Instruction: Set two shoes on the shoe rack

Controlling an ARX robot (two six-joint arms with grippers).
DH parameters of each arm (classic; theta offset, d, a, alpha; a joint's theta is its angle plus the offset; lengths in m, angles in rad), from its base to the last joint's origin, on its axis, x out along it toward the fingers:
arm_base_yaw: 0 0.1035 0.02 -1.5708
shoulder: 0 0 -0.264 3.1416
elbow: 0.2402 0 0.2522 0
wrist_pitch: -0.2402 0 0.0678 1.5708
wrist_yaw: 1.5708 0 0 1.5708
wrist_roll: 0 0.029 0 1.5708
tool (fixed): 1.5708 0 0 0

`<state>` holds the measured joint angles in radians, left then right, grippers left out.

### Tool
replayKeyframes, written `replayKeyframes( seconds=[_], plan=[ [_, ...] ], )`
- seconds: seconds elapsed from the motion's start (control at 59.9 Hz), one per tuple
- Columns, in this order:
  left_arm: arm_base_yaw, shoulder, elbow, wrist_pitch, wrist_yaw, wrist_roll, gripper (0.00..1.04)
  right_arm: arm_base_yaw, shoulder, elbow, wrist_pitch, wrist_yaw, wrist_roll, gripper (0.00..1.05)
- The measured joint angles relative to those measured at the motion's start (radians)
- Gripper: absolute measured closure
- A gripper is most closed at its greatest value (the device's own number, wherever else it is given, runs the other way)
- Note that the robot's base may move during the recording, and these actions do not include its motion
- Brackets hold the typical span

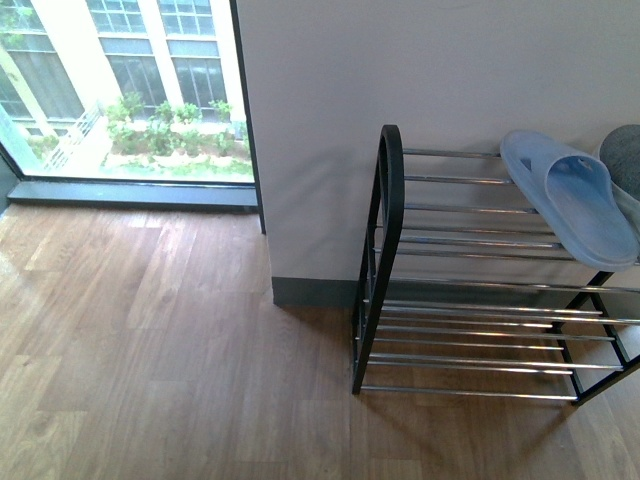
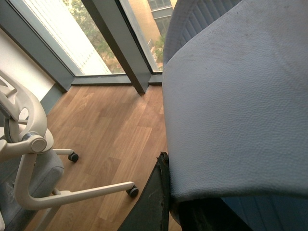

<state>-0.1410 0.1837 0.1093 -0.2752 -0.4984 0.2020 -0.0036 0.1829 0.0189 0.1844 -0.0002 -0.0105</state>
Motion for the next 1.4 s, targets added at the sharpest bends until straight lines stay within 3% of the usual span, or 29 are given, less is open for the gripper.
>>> replayKeyframes(
  seconds=[0.134,0.317,0.735,0.885,0.986,1.086,1.169,1.286,1.403],
  plan=[
    [0.0,0.0,0.0,0.0,0.0,0.0,1.03,0.0,-0.135,0.0,-0.166,0.001,0.0,1.03],
    [0.0,0.0,0.0,0.0,0.0,0.0,1.03,0.002,-0.175,0.0,-0.181,0.001,0.0,1.02],
    [0.0,0.0,0.0,0.0,-0.003,0.0,1.03,0.002,-0.178,0.0,-0.181,-0.003,0.0,0.29],
    [0.0,0.0,0.0,0.0,-0.002,0.0,1.03,0.002,-0.178,0.0,-0.181,-0.003,0.0,0.08],
    [-0.023,0.02,0.013,-0.036,-0.052,-0.063,1.03,0.003,-0.178,0.0,-0.181,0.003,0.0,0.1],
    [-0.209,0.181,0.076,-0.006,-0.159,-0.341,1.03,0.003,-0.179,0.0,-0.184,0.008,0.002,0.09],
    [-0.35,0.512,0.218,0.217,-0.071,-0.528,1.03,0.003,-0.179,0.0,-0.184,0.0,0.002,0.09],
    [-0.368,0.911,0.416,0.391,0.032,-0.526,1.03,0.004,-0.179,0.0,-0.184,0.002,0.003,0.09],
    [-0.367,1.266,0.583,0.43,0.086,-0.463,1.03,0.003,-0.179,0.0,-0.184,0.0,0.003,0.09]
  ],
)
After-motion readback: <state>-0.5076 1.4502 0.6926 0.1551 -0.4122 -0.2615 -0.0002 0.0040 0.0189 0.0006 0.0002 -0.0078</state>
